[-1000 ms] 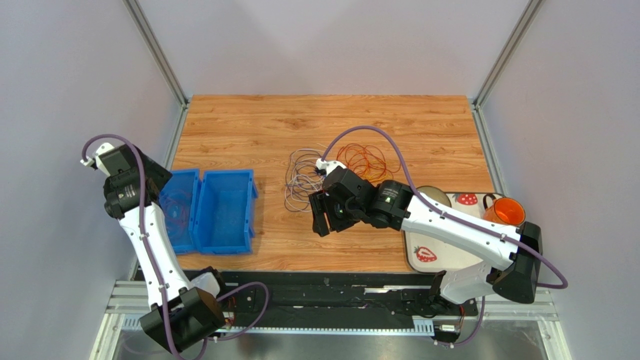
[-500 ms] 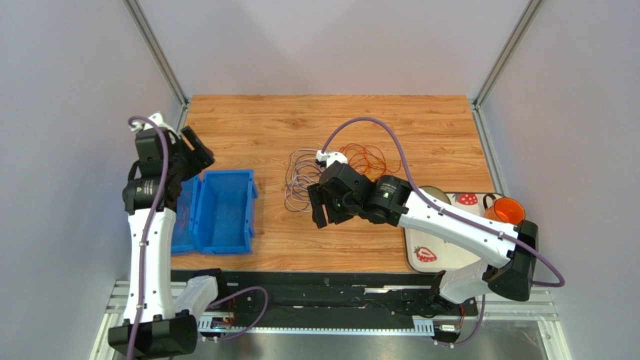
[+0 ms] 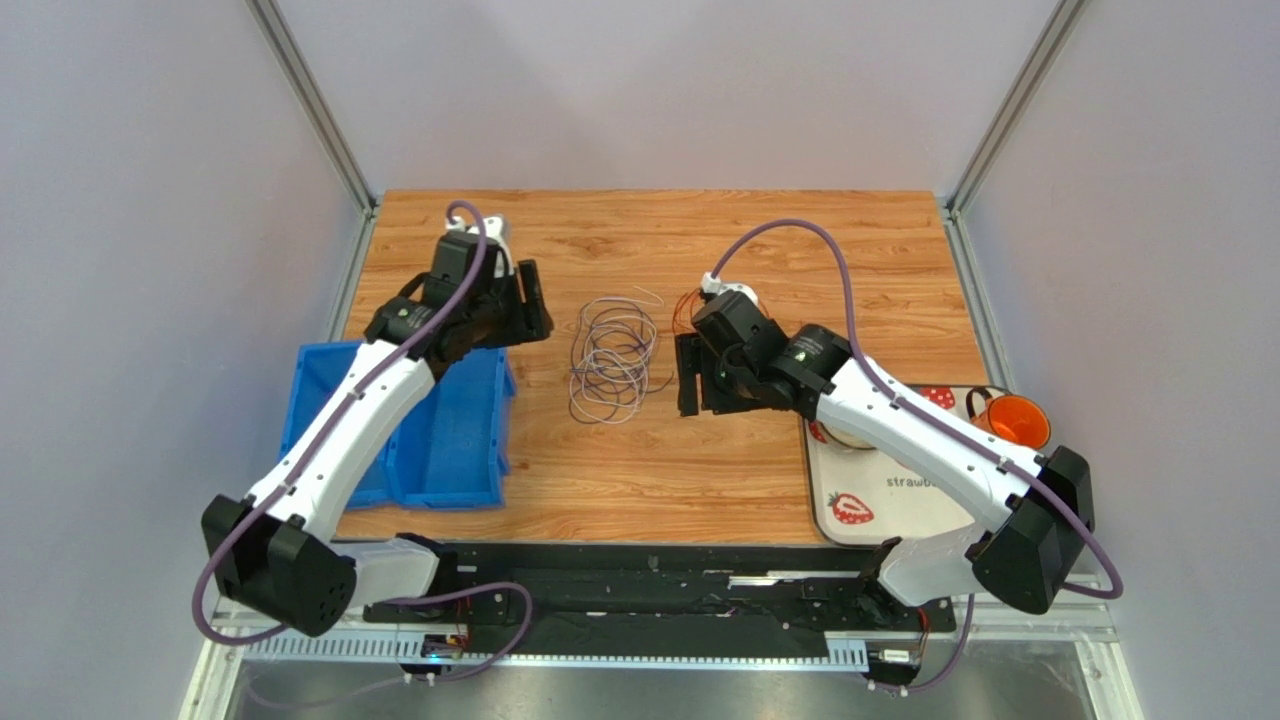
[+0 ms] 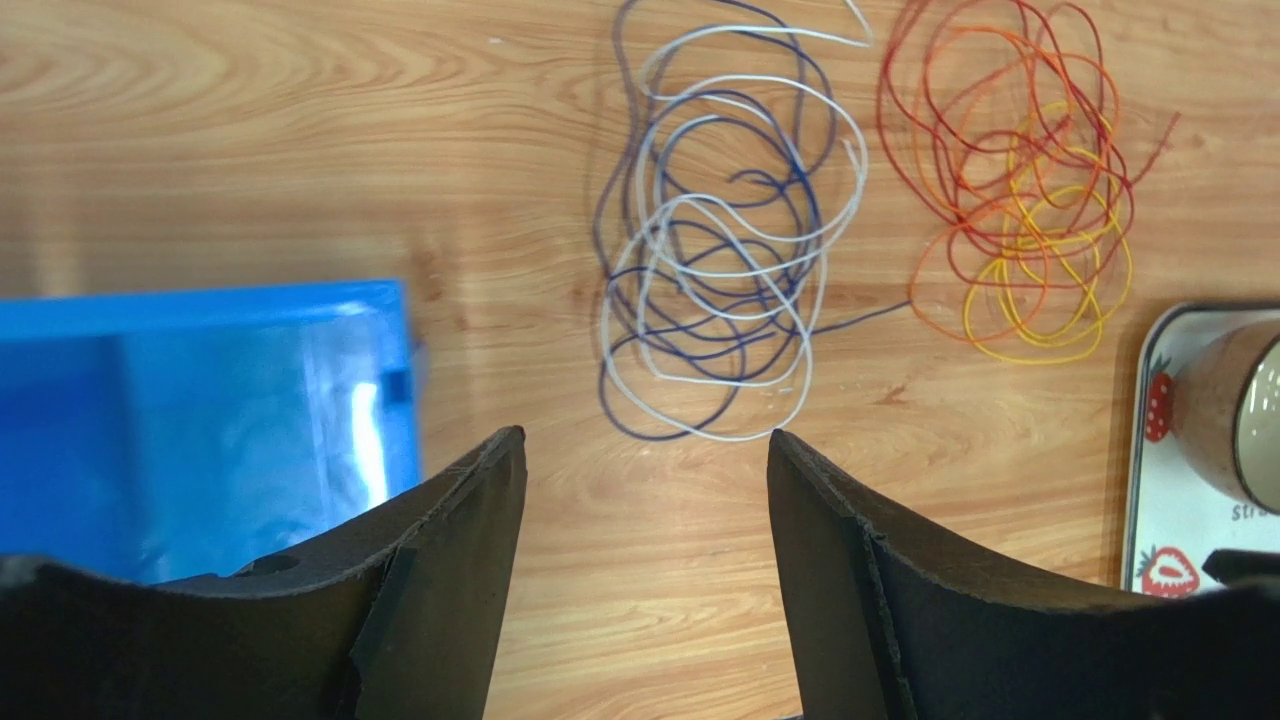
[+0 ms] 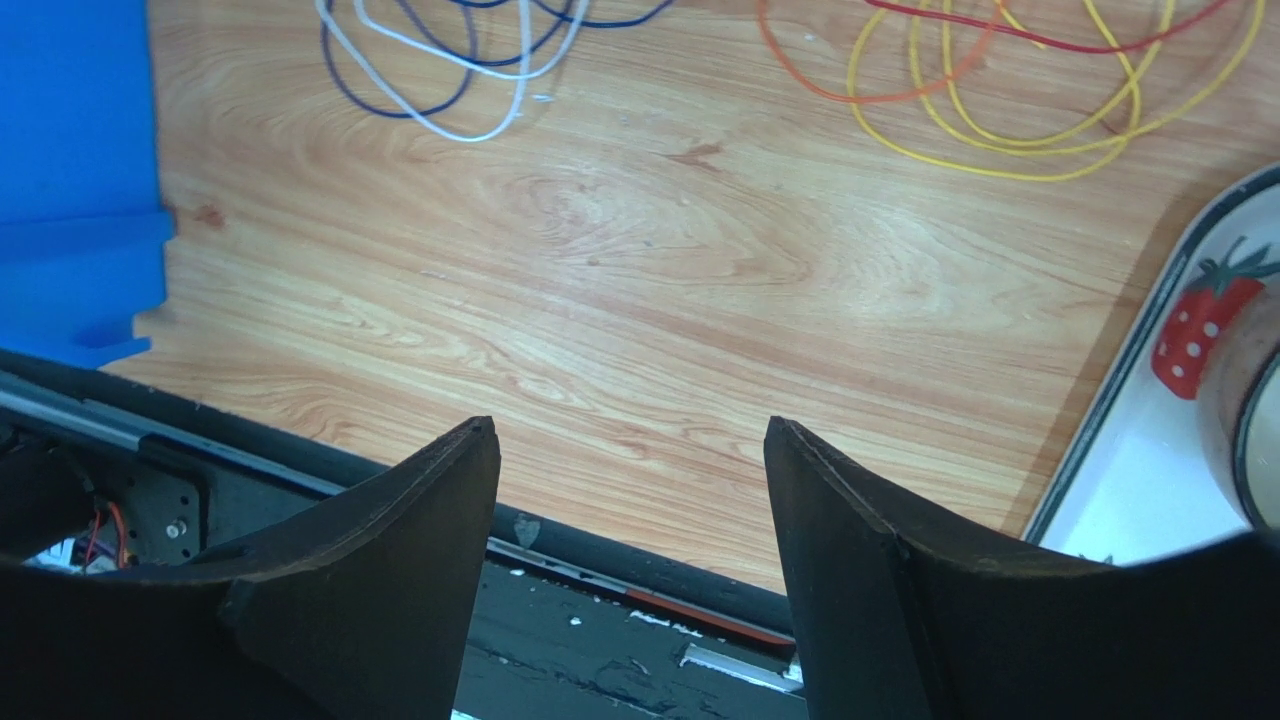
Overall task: Untangle the cables
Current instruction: Place the cable in the bin, then pick up the cable at the center of the board.
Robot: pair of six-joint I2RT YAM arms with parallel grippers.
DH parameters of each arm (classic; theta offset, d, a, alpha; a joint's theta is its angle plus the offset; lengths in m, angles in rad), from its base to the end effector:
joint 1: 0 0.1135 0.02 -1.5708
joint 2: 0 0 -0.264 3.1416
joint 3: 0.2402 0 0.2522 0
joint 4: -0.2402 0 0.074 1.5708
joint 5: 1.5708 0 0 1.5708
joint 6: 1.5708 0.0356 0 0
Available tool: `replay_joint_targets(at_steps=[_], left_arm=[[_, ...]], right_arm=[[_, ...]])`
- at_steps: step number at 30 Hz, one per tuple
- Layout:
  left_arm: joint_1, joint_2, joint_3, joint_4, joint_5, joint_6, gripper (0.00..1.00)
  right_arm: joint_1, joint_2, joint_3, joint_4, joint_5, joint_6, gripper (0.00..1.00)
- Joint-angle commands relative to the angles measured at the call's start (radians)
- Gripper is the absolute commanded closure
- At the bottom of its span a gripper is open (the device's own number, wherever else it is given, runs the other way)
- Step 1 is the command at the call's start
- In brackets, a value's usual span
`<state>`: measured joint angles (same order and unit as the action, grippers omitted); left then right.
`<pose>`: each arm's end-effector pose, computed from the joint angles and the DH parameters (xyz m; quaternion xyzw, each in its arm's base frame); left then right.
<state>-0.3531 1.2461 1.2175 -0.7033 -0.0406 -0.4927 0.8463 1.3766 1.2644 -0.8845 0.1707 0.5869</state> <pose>0.2481 -0.0899 0.3434 -0.0719 0.9103 -0.1502 0.3789 0.1891 0.2045 0.3131 -0.0997 0.9507 0.1236 0.2664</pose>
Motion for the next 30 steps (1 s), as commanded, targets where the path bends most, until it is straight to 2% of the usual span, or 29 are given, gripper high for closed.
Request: replay_joint_targets(at_steps=[1, 7, 11, 18, 30], left_arm=[[-0.087, 0.077, 0.054, 0.1, -0.004, 0.013, 0.32], [-0.233, 0.219, 0.109, 0.191, 0.016, 0.058, 0.32], [-0.314, 0.324, 0.171, 0.251, 0.031, 0.083, 0.36], [-0.368, 0.544, 0.336, 0.297, 0.074, 0.089, 0.37], [-0.408, 0.866, 0.675, 0.281, 0.061, 0.092, 0.4]], right_arm=[[-0.067, -0.047, -0.045, 0.039, -0.03, 0.011, 0.3], [-0.191, -0.028, -0.08, 0.068, -0.069, 0.031, 0.31], [-0.266, -0.002, -0.083, 0.073, -0.069, 0.054, 0.32], [-0.407, -0.027, -0.131, 0.093, -0.083, 0.096, 0.33], [-0.512, -0.165, -0.247, 0.16, -0.14, 0.11, 0.34]])
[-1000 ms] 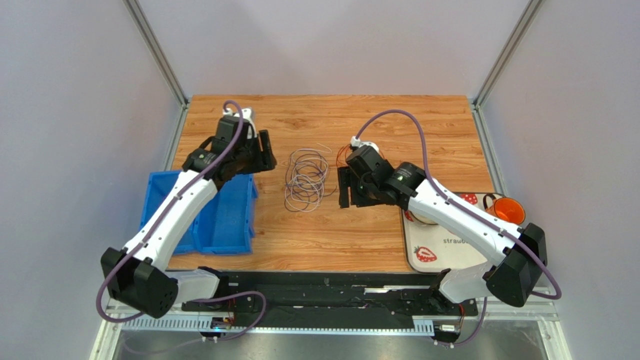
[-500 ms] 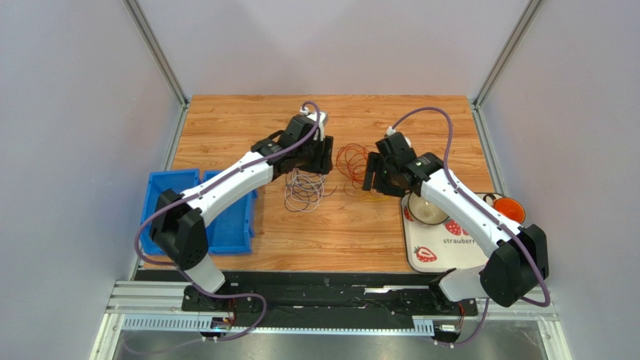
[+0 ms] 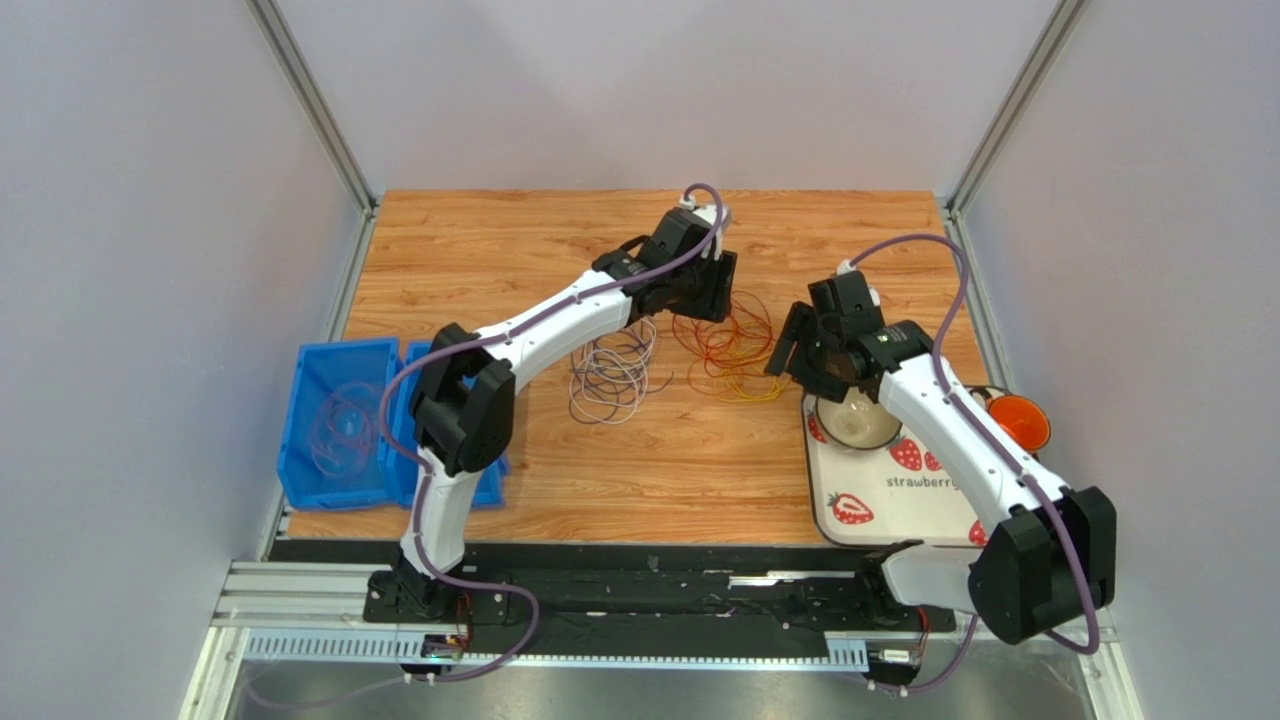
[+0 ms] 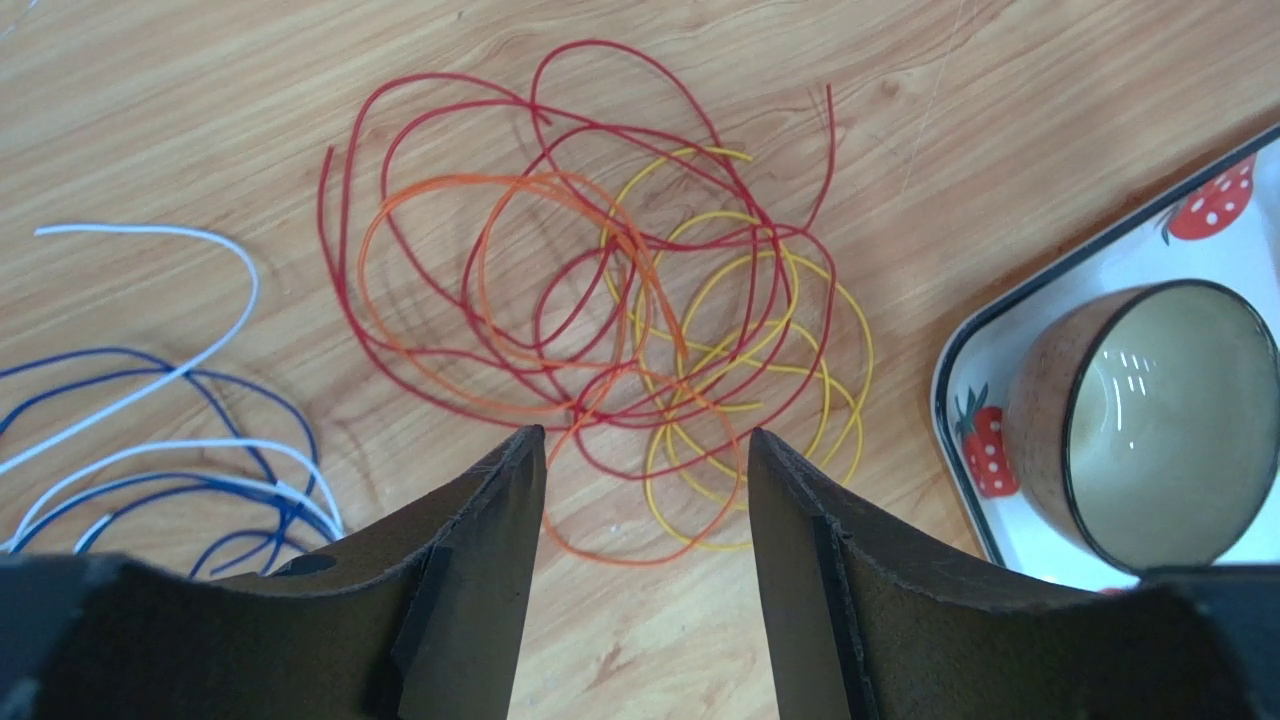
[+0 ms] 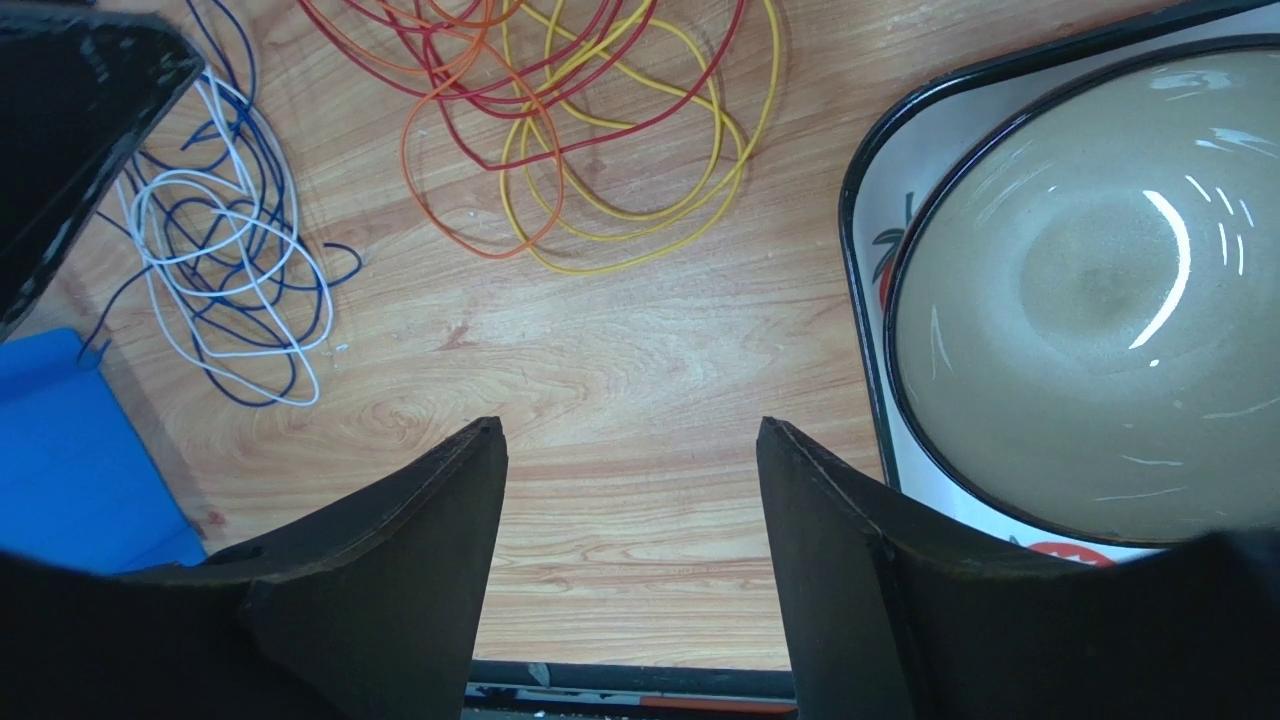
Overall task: Untangle the cables
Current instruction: Pick up the cable at the center of the board.
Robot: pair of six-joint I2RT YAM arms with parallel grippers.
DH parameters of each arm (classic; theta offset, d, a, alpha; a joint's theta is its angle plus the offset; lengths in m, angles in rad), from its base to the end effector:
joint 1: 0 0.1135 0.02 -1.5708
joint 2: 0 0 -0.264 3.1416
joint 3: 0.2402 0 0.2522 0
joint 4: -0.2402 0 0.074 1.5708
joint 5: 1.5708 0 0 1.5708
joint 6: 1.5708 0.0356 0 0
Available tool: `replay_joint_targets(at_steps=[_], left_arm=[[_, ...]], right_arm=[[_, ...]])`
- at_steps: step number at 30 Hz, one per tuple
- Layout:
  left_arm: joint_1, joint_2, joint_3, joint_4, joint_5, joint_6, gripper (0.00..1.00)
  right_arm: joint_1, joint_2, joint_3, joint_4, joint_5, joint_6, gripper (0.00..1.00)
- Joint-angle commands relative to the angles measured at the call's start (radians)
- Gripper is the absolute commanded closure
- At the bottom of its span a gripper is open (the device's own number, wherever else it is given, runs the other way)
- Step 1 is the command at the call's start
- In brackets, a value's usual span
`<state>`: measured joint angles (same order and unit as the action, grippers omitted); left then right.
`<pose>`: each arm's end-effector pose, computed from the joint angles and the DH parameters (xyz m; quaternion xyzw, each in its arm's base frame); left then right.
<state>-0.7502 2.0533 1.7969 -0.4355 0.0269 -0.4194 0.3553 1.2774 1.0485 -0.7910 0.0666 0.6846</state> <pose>0.3498 -0.3273 0.2734 0.1546 0.8916 -0.2450 0.3480 0.2382 0.0858 0.2758 0.1666 0.9473 0.1072 0.2518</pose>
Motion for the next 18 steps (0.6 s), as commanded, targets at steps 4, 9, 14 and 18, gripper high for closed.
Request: replay_joint_targets(at_steps=[4, 9, 14, 18], left_arm=[[-0.017, 0.136, 0.188, -0.008, 0.022, 0.031, 0.4], [-0.024, 0.237, 0.309, -0.054, 0.008, 0.031, 0.41], [-0.035, 0.301, 0.384, -0.092, -0.019, 0.021, 0.43], [-0.037, 0.355, 0.435, -0.14, -0.051, 0.007, 0.48]], right_arm=[[-0.033, -0.092, -0.073, 0.093, -0.051, 0.006, 0.34], [-0.045, -0.098, -0.085, 0.105, -0.105, -0.003, 0.34], [-0.059, -0.104, -0.099, 0.11, -0.122, -0.019, 0.35], [-0.079, -0.113, -0.11, 0.111, -0.136, -0.028, 0.35]])
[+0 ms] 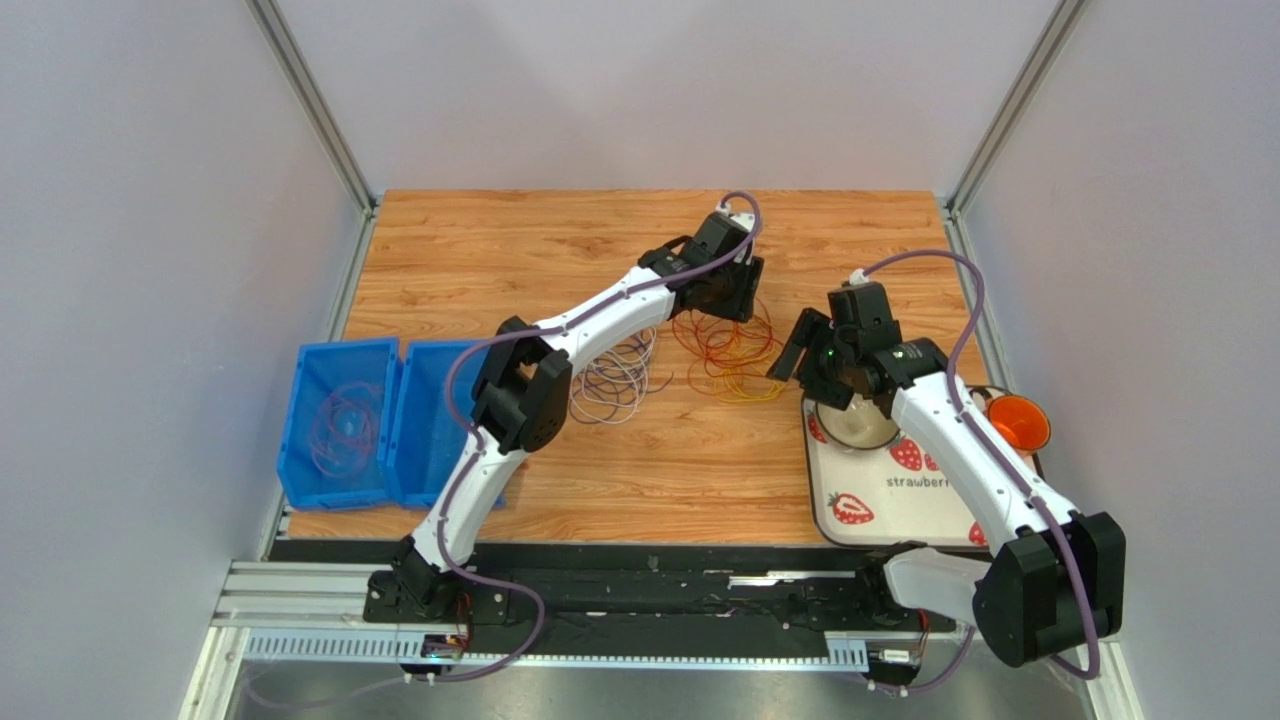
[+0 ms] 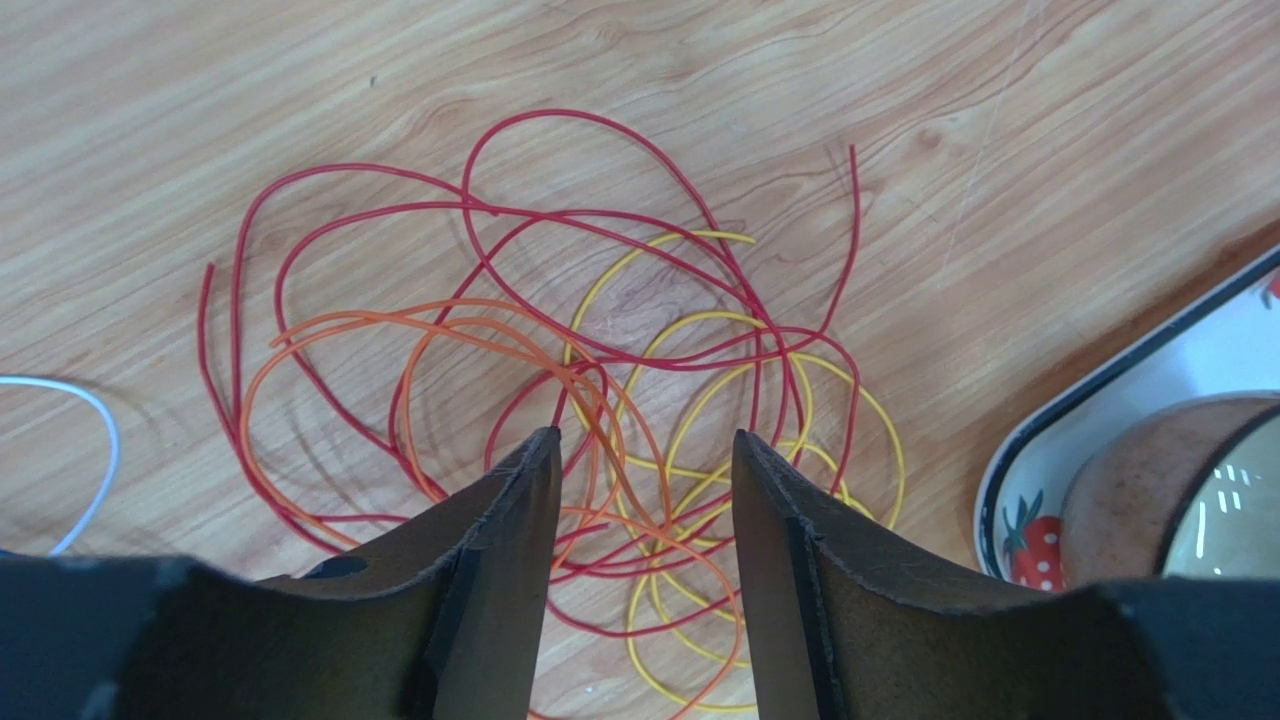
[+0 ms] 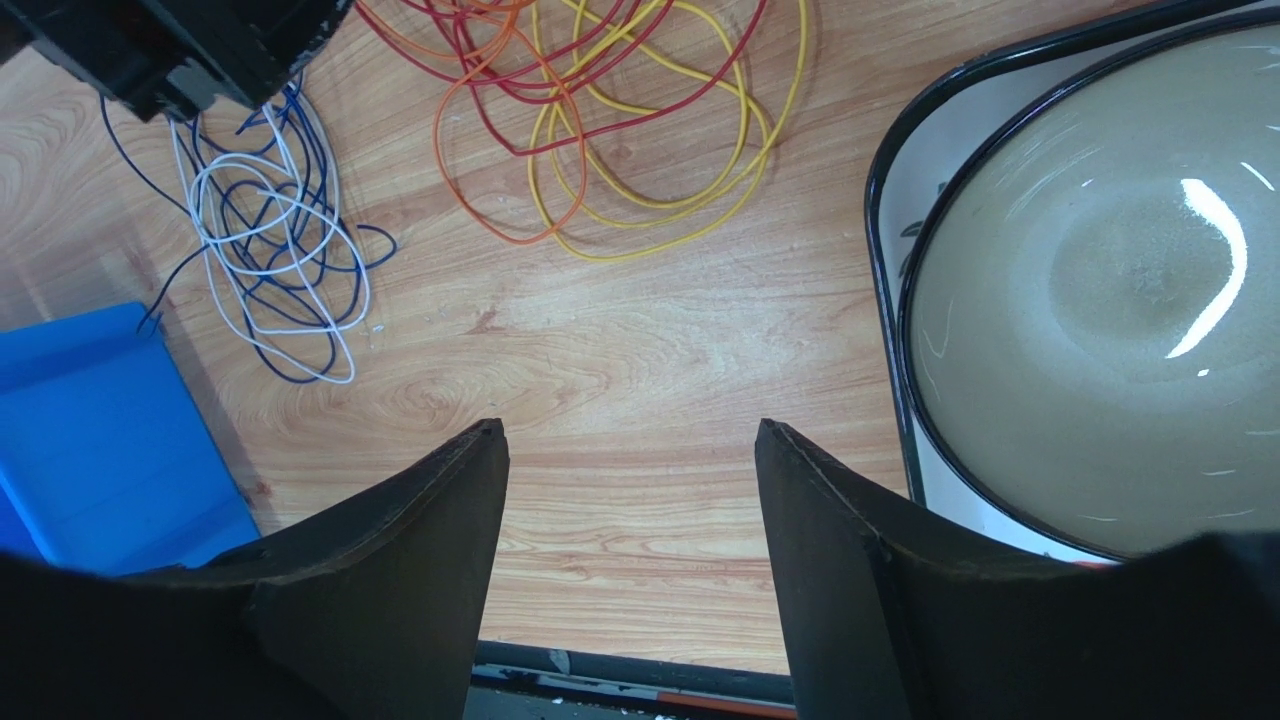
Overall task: Untangle the cables
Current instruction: Pick up the cable at the center of the board.
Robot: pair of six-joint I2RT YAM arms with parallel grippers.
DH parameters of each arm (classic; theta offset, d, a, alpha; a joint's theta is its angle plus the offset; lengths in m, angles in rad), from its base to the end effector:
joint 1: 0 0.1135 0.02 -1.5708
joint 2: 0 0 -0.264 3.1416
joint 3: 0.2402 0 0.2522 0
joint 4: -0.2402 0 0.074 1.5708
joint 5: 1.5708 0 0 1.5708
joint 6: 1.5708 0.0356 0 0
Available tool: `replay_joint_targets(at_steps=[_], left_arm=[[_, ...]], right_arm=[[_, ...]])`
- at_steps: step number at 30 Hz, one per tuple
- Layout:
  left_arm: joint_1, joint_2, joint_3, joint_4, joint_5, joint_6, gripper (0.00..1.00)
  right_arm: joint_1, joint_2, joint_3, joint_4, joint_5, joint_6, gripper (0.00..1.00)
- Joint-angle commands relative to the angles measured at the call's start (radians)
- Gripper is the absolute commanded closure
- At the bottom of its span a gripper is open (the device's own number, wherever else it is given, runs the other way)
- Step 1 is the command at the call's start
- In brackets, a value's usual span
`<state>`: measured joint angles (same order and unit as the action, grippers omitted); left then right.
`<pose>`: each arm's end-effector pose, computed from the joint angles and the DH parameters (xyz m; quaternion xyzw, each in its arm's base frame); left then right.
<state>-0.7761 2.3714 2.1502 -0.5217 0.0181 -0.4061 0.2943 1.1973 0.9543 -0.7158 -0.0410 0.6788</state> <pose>0.3866 -0.3804 0.2280 0.1720 0.8992 -0.2310 0.3293 0.2281 0.0707 0.2689 0.1761 0.9370 0.1581 0.2571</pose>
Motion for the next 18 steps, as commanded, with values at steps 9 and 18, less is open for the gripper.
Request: replay_joint_targets(at_steps=[9, 18], left_arm=[[-0.011, 0.078, 0.155, -0.099, -0.044, -0.02, 1.0], [-0.012, -0.185, 0.295, -0.261, -0.035, 0.027, 1.0]], right_arm=[[-0.044, -0.056, -0.032, 0.039, -0.056, -0.03, 0.35], [-0.044, -0.105, -0.031, 0.032, -0.072, -0.009, 0.36]])
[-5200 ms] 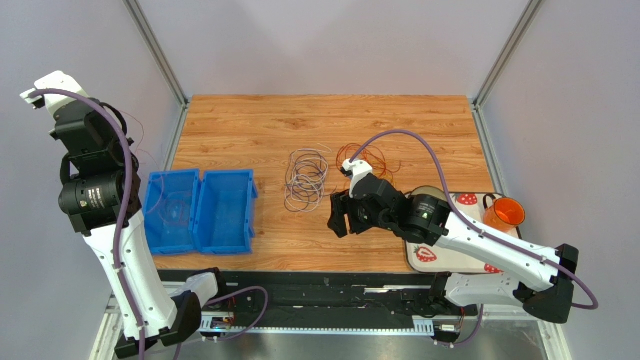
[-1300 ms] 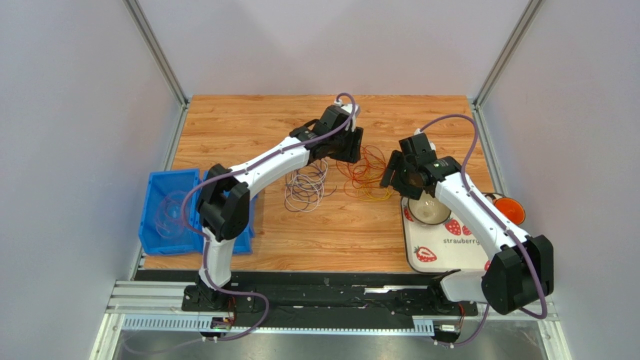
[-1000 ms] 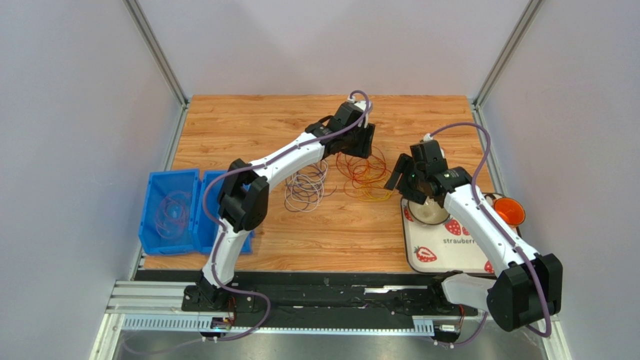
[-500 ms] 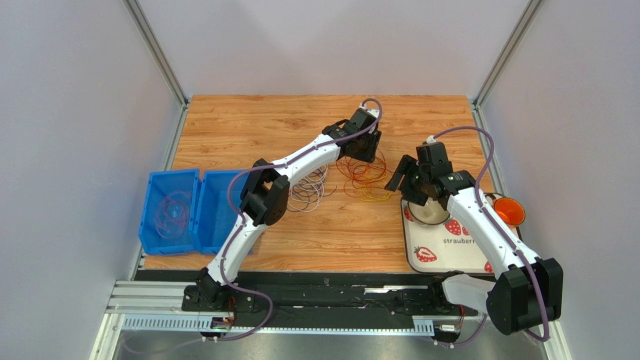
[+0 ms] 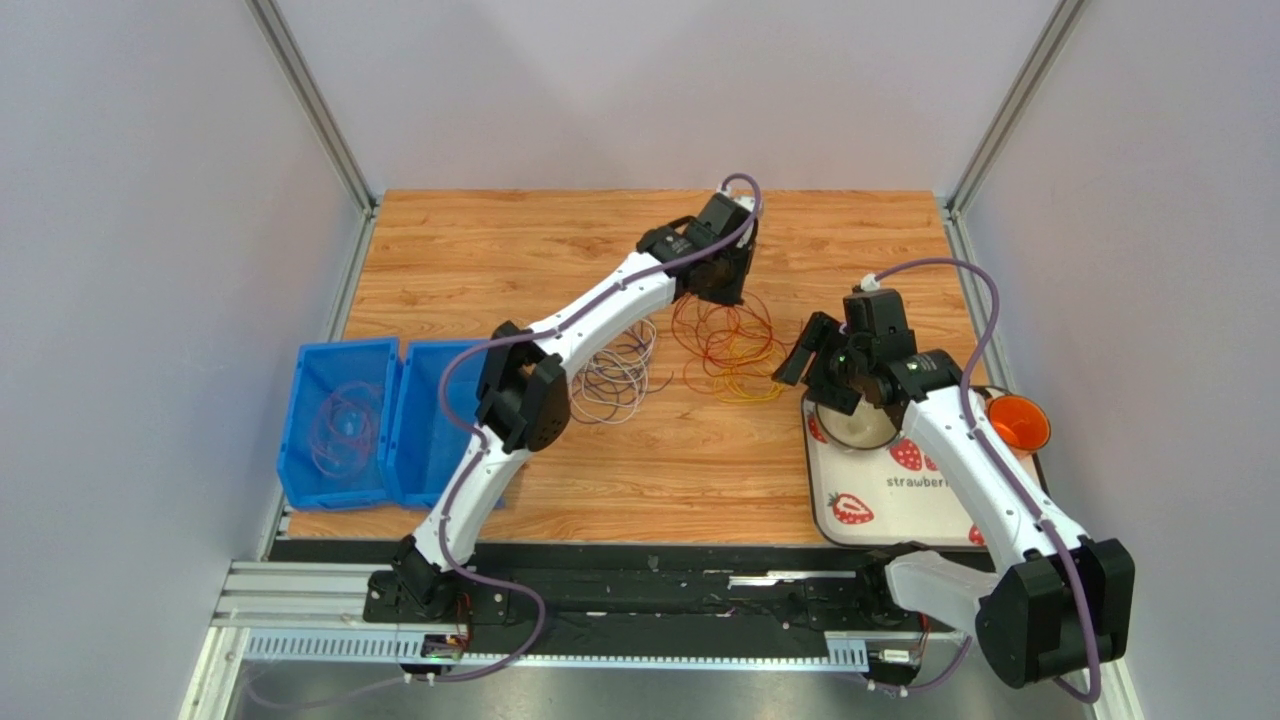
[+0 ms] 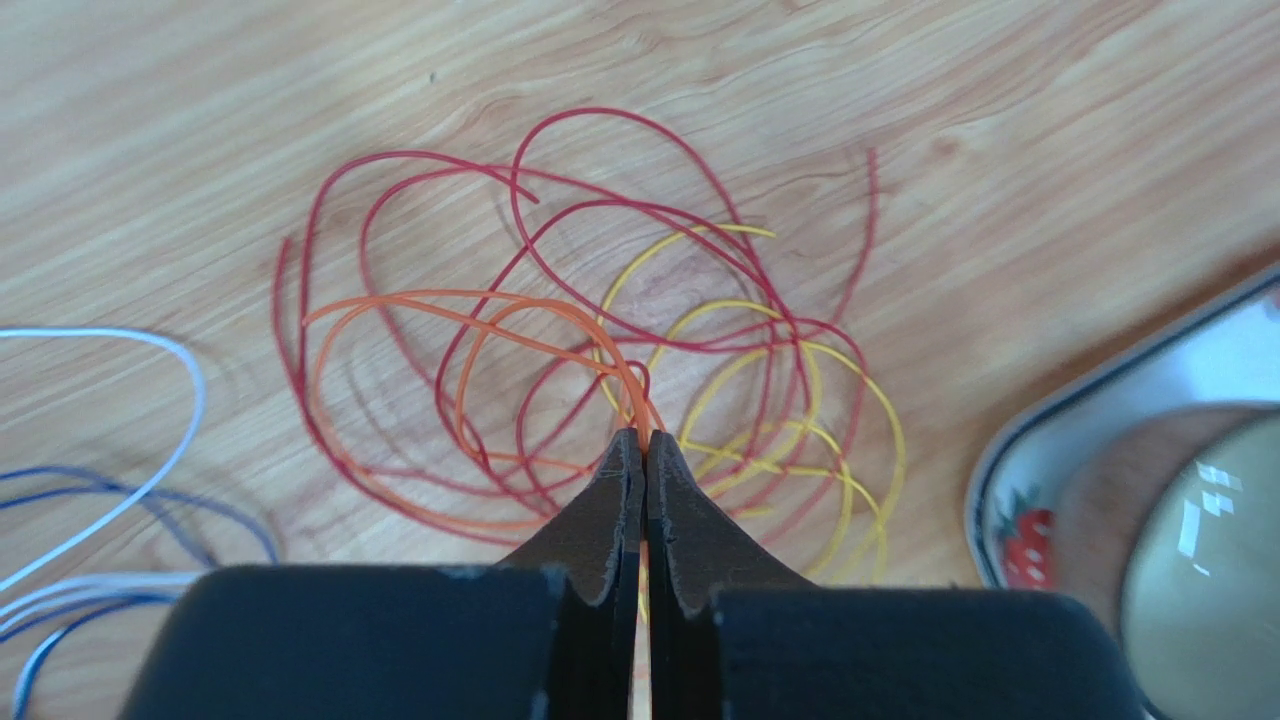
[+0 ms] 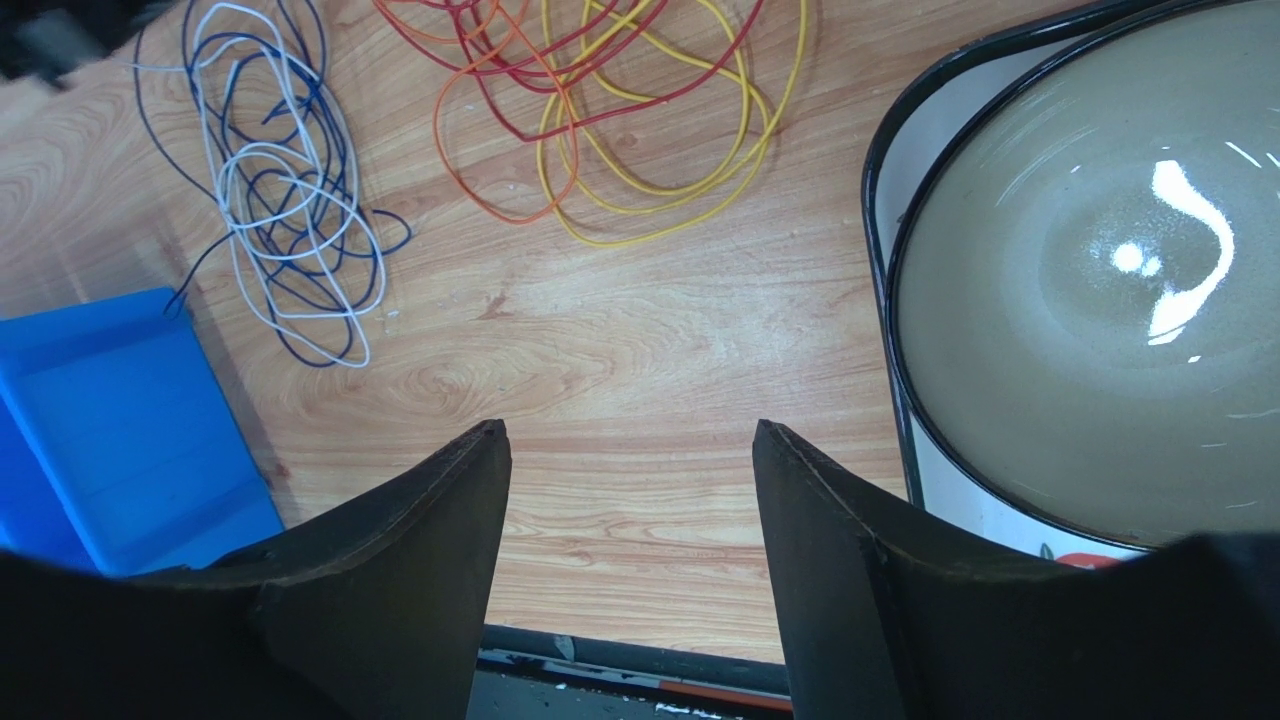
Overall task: Untangle the cables
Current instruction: Pick up the cable at the center of the board, then place the cable at the center of the board.
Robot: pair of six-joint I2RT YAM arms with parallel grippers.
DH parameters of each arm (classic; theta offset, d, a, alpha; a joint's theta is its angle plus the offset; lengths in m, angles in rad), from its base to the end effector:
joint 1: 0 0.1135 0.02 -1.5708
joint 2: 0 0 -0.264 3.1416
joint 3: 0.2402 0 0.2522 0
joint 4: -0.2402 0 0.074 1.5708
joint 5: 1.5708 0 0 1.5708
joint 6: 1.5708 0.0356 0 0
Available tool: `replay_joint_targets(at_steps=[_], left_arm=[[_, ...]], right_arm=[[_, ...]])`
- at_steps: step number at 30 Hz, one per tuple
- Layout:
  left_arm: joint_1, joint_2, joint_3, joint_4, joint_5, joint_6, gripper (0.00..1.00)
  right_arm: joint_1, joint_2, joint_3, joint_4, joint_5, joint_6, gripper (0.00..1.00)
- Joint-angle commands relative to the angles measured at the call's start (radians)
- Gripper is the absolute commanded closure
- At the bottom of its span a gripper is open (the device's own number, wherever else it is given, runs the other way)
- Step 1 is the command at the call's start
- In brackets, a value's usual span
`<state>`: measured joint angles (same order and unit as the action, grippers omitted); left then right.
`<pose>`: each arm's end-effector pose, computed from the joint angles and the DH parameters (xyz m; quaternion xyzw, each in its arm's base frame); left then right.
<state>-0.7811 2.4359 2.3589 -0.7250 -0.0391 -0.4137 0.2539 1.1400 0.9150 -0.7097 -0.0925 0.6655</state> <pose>0.3887 -0.3834 0.2469 0.1621 0.9126 -0.1959 0.3202 0.2188 0.0602 0.2692 0.1797 0.9318 0.1780 0.2605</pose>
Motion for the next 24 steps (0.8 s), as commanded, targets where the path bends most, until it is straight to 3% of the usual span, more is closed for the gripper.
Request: replay_joint_targets(at_steps=[1, 9, 12, 20, 24], left_arm=[[-0.009, -0.288, 0.08, -0.057, 0.031, 0.045, 1.0], [-0.039, -0.581, 0.089, -0.019, 0.266, 0.177, 1.0], [-0.061, -0.699, -0.01, 0.054, 0.329, 0.214, 1.0], [-0.063, -0.968, -0.617, 0.234, 0.222, 0.093, 1.0], [-0.063, -0.994, -0.884, 0.39, 0.22, -0.029, 1.0]], right_arm=[[-0.005, -0.052, 0.01, 0.026, -0.026, 0.008, 0.36], [-0.002, -0.103, 0.044, -0.008, -0.039, 0.023, 0.37], [-0.002, -0.129, 0.044, -0.016, -0.041, 0.031, 0.37], [-0.002, -0.186, 0.035, -0.051, -0.035, 0.04, 0.37], [-0.002, -0.195, 0.021, -0.053, -0.052, 0.046, 0.37]])
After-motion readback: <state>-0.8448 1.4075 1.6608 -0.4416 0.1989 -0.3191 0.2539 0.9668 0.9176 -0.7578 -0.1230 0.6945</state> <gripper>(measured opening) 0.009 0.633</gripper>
